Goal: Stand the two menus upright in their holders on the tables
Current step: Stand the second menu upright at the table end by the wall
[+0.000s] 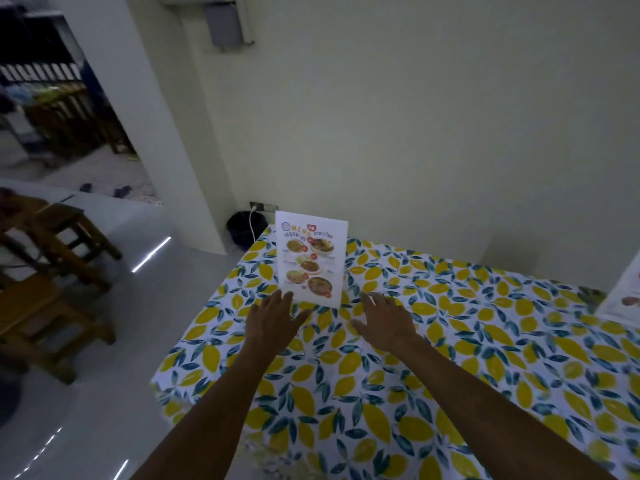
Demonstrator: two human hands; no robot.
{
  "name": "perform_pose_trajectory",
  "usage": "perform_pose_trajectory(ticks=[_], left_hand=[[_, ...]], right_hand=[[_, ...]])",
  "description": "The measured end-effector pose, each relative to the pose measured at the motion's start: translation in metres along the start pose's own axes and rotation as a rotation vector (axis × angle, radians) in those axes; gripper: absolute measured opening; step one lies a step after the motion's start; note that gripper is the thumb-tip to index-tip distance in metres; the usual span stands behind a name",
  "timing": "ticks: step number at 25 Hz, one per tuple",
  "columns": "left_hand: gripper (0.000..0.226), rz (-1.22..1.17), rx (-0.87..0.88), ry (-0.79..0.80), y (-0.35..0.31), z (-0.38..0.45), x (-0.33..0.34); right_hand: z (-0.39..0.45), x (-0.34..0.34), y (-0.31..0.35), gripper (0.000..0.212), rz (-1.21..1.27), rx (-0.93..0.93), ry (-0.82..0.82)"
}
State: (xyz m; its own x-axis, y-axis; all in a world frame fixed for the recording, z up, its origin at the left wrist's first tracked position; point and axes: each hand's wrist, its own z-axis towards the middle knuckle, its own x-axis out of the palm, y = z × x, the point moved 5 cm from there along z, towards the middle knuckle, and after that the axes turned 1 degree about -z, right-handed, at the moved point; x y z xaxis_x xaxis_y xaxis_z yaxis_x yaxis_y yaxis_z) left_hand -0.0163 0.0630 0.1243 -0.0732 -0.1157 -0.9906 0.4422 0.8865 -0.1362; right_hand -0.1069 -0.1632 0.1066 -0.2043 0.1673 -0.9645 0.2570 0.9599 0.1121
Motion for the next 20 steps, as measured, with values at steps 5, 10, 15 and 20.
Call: perform_pose_trajectory(ticks=[5,10,15,20], left_hand=[[0.072,-0.006,-0.014,0.036,0.033,0.025,0.013],[0.087,-0.079,-0.067,0.096,0.065,0.100,0.034],[0.096,-0.104,-0.086,0.129,0.079,0.168,0.048],[0.076,-0.220,-0.090,0.101,0.083,0.209,0.055]], right_hand=[[0.046,0.011,0.020,0.080,0.041,0.041,0.036],[0.110,0.025,0.014,0.084,0.104,0.139,0.016],[0.155,0.031,0.010,0.076,0.180,0.188,-0.061],[0.188,0.032,0.013,0.048,0.408,0.176,-0.211]])
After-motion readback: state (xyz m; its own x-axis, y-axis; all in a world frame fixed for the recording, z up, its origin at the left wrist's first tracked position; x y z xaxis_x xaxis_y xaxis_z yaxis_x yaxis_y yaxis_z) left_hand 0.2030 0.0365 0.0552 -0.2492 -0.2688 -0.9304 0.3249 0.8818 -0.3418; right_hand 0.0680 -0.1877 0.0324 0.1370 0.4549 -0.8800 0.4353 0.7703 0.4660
